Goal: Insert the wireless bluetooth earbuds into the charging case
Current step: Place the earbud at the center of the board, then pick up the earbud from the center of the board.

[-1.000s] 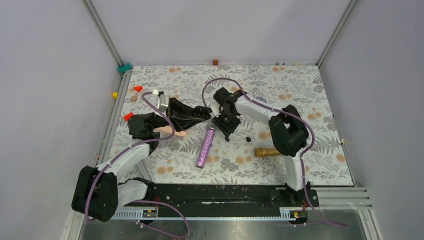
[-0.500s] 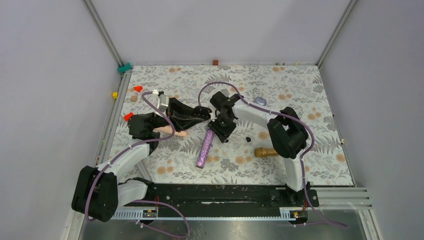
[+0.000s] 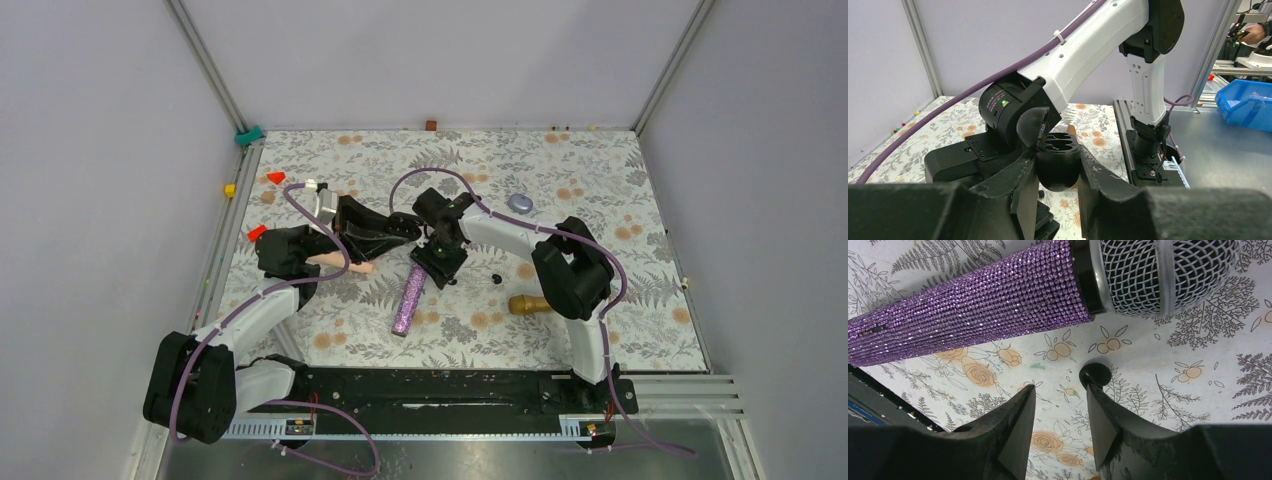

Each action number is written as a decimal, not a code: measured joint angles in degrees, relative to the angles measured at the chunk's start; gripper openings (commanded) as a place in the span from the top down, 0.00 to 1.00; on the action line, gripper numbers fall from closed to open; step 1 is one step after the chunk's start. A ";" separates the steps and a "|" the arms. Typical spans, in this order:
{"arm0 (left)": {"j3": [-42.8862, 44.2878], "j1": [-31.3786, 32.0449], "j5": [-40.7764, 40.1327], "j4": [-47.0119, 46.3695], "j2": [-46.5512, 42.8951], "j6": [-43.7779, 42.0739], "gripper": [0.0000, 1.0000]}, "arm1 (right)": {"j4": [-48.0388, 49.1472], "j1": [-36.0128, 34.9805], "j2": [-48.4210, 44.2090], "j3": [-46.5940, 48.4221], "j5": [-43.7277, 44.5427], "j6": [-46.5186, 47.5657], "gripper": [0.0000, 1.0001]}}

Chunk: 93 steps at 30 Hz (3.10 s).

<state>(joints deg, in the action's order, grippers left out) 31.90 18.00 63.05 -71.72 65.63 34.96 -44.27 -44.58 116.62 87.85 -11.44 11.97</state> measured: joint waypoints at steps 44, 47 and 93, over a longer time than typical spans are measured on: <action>0.00 -0.09 0.20 0.00 -0.02 0.00 1.00 | 0.20 0.02 0.70 -0.42 2.95 0.46 0.50; 0.00 -0.09 0.20 0.00 -0.02 0.00 1.00 | 0.24 0.02 0.72 -0.46 3.04 0.46 0.50; 0.00 -0.20 0.24 0.00 -0.02 0.00 1.00 | 4.09 -7.13 -2.71 -3.41 15.50 3.41 0.48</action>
<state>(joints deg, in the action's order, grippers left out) 31.90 17.80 63.29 -71.72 65.60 34.96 -40.18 -51.70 113.91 84.44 4.05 15.38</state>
